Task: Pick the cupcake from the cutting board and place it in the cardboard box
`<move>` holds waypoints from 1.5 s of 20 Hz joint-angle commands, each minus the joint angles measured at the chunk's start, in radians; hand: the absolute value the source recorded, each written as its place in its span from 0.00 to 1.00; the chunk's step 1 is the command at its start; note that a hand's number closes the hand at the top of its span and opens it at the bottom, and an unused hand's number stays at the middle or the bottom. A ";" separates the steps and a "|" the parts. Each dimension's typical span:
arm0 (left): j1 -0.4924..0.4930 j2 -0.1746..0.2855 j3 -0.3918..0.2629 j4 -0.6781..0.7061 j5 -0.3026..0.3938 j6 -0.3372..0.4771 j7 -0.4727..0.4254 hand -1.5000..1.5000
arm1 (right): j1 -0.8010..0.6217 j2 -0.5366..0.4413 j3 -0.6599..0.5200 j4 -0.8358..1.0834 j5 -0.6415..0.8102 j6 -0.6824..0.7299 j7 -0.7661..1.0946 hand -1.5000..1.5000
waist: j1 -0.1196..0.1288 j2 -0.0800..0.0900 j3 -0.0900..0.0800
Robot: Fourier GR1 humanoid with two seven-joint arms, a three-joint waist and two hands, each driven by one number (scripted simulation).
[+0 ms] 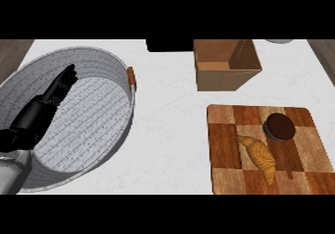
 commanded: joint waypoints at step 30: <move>-0.063 -0.120 0.044 0.062 -0.132 -0.069 0.030 0.50 | 0.002 -0.052 0.451 -0.468 0.696 0.344 0.534 0.00 | 0.010 -0.005 -0.003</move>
